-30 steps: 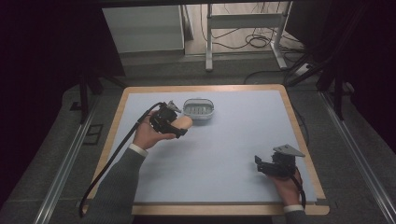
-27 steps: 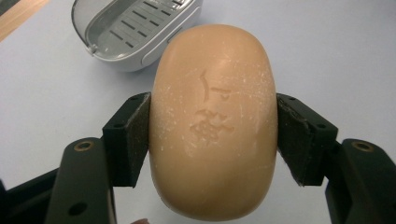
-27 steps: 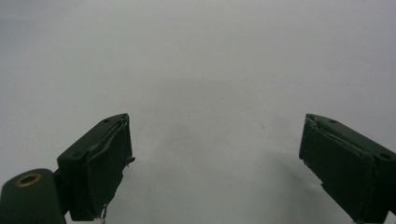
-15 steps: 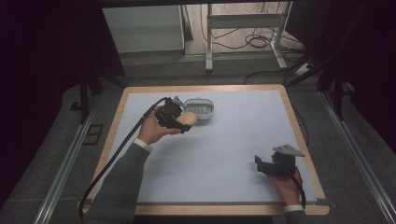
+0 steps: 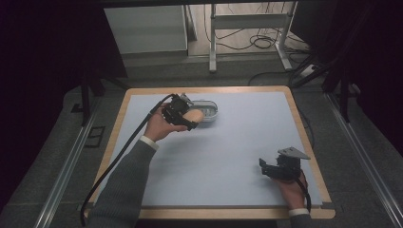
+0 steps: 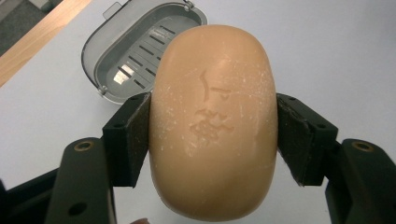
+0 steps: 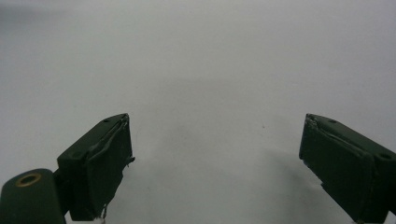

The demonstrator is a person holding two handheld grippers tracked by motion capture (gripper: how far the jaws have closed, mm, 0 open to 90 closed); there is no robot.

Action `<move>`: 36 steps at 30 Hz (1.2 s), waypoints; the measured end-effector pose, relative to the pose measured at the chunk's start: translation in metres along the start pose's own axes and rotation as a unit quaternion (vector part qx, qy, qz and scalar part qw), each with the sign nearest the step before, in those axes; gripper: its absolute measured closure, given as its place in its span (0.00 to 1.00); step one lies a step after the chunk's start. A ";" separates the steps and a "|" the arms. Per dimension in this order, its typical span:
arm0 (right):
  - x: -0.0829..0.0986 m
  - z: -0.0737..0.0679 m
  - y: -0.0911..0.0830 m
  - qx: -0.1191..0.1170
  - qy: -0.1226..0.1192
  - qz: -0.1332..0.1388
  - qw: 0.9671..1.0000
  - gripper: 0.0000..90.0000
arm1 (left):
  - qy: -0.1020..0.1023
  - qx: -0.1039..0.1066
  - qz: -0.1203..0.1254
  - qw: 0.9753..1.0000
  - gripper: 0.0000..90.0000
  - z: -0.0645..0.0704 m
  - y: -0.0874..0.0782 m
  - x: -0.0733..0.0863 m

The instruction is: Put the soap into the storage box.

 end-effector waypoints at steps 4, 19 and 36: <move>0.000 0.000 0.000 0.000 0.000 0.000 1.000 0.11 | 0.003 0.000 -0.001 1.000 0.36 0.000 0.004 -0.005; 0.000 0.000 0.000 0.001 0.000 -0.001 1.000 0.11 | 0.003 0.011 0.002 1.000 0.36 -0.008 0.014 -0.021; 0.001 0.002 0.002 0.000 0.008 -0.009 1.000 0.11 | -0.004 0.014 -0.011 1.000 0.36 -0.023 0.036 -0.035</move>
Point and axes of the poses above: each handheld gripper's, and its own axes: y roughly forward along the jaws, x roughly out of its underside, z roughly to its right, the point moved 9 cm from there along y, roughly forward along the jaws, and after that the axes turned 6 degrees about -z, right-handed, at the moved point
